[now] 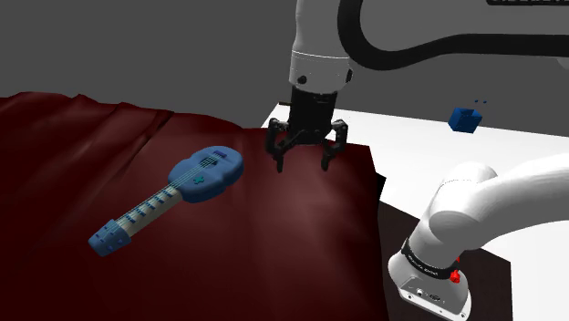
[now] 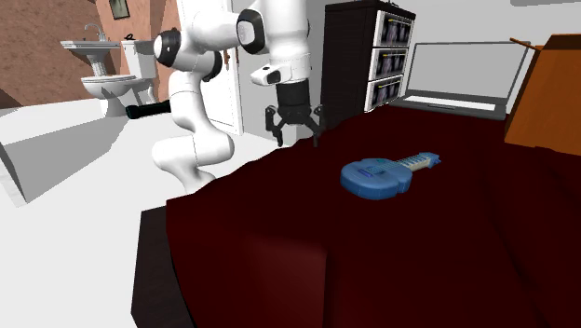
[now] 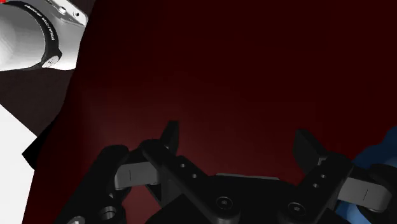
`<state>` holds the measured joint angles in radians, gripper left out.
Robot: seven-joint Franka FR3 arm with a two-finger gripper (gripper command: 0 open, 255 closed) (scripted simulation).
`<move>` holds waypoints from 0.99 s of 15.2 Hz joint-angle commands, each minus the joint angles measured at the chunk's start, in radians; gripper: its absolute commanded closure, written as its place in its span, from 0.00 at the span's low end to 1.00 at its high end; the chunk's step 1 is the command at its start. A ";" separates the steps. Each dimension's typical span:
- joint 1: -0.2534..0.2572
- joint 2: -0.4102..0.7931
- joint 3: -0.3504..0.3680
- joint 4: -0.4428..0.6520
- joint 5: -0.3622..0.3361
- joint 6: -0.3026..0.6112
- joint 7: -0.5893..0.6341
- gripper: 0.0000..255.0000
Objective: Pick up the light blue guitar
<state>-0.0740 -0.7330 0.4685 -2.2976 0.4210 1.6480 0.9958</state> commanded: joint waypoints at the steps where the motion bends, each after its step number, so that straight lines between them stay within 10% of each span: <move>1: -0.028 0.038 0.057 0.041 0.021 0.028 0.109 0.00; 9: -0.190 0.254 0.333 0.265 0.007 0.146 0.547 0.00; 15: -0.397 0.526 0.646 0.494 -0.197 0.219 0.950 0.00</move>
<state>-0.4341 -0.2570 1.0542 -1.8356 0.2711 1.8503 1.8620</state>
